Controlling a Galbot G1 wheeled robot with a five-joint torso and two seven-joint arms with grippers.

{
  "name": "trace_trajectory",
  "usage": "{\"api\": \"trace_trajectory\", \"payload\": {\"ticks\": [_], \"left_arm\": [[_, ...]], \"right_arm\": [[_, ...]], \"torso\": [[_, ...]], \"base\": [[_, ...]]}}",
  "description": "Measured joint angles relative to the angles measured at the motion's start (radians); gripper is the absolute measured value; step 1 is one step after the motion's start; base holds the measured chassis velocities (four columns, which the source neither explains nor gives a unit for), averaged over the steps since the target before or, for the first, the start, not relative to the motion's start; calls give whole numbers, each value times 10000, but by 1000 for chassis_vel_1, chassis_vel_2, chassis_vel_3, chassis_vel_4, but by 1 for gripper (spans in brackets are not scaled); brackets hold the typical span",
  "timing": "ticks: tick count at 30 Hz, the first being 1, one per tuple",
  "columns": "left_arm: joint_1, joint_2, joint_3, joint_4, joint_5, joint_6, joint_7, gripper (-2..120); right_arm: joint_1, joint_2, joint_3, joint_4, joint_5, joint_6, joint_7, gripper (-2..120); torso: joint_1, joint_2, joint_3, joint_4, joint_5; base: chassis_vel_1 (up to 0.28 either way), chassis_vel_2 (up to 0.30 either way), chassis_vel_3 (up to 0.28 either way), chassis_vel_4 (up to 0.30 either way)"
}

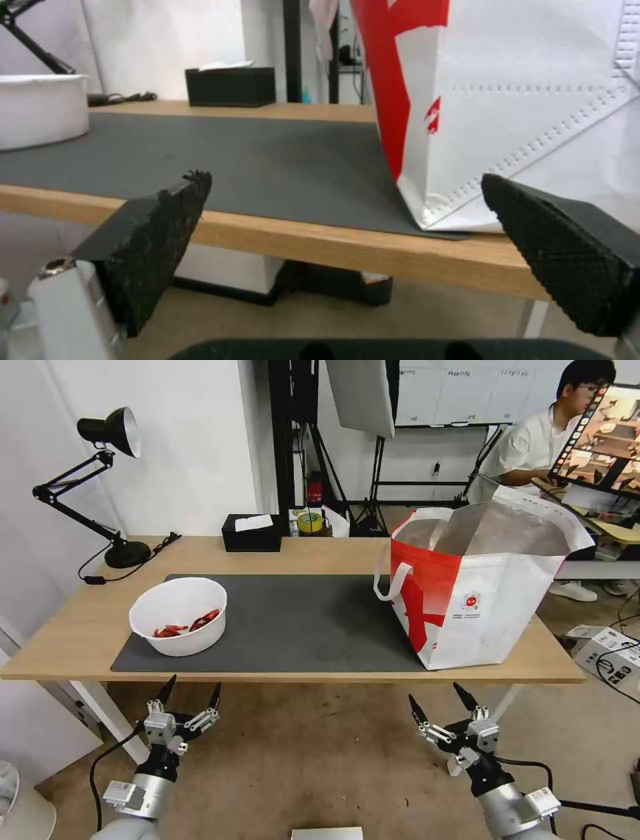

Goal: Pick up the trash from the table and place it into the takeout bag.

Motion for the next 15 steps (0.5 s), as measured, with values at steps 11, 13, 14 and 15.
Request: {"api": "trace_trajectory", "payload": {"ticks": [11,13,14,15], "left_arm": [[36,1,-44,-24,21,18,-1,100],[51,11,-72,-28,21,18,-2,100],[64,27,-100,-33,21,18,-2,100],[66,49,-132,-41,18,19,-3,100]], "right_arm": [[49,12,-37,89,-103,-69,319,100],[50,11,-38,90,-103,-73,320,100],[51,10,-39,92,-103,-75,319,100],[52,9,-40,93,-103,-78,320,100]], "torso": [[0,0,0,0,0],[1,0,0,0,0],[0,0,0,0,0],[0,0,0,0,0]], "base": [[0,0,0,0],[0,0,0,0],[0,0,0,0],[0,0,0,0]]}}
